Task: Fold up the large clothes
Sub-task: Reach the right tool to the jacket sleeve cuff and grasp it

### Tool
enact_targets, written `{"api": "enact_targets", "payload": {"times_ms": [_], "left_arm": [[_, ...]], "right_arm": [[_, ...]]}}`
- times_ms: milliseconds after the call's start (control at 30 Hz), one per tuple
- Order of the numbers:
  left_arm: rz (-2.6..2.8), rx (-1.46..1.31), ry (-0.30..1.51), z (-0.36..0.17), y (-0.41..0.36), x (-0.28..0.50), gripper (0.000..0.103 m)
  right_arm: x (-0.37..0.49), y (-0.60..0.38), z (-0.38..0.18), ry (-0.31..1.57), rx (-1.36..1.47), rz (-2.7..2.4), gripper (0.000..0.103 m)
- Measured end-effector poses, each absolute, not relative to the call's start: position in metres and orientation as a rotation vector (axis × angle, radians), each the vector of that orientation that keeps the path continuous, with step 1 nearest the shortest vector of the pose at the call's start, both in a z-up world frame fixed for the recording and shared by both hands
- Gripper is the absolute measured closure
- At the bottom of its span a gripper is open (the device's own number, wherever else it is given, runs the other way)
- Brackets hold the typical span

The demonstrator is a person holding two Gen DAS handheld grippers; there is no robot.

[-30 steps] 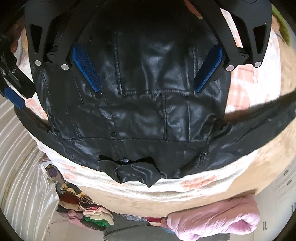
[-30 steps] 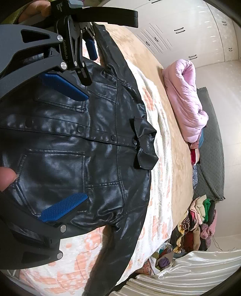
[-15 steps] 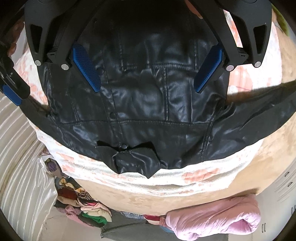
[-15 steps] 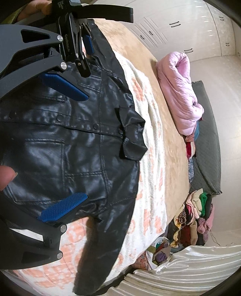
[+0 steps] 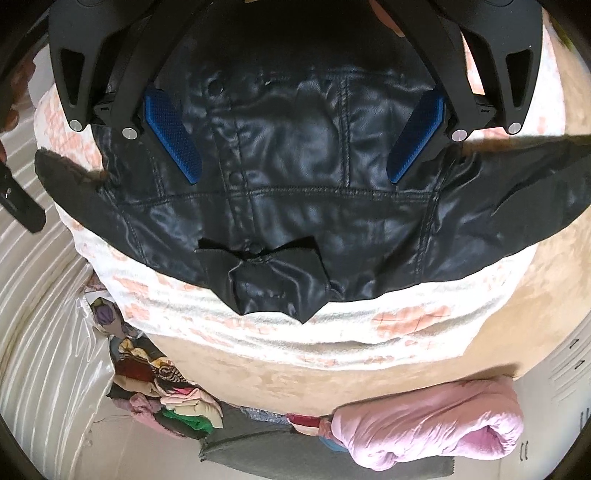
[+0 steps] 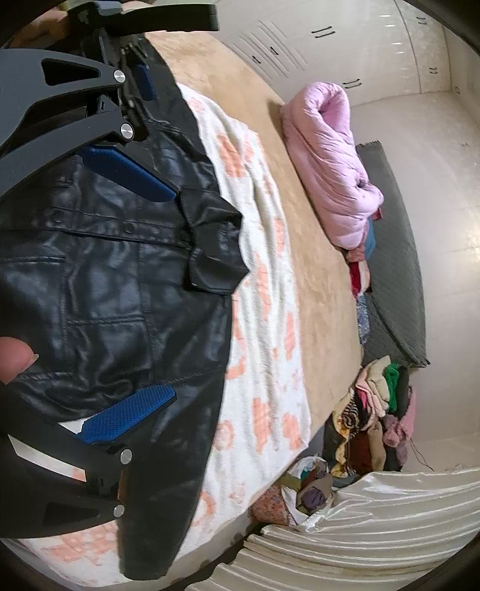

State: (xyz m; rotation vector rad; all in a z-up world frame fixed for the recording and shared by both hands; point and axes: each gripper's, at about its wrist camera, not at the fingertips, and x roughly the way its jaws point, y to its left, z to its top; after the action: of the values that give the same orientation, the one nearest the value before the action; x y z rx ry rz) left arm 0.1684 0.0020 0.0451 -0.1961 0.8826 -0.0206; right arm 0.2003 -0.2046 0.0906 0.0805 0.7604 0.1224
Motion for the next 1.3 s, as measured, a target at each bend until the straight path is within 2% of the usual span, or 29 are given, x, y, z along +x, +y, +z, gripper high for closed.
{"api": "enact_targets", "payload": {"times_ms": [500,1300], "left_arm": [[-0.033,-0.161,0.886,0.048,-0.028,0.207,0.009],[-0.122,-0.13,0.981,0.006,-0.099,0.24,0.009]], "right_arm": [[0.238,-0.244,0.084,0.738,0.167,0.033,0.004],[0.245,-0.357,0.036,0.737,0.283,-0.213,0.004]]}}
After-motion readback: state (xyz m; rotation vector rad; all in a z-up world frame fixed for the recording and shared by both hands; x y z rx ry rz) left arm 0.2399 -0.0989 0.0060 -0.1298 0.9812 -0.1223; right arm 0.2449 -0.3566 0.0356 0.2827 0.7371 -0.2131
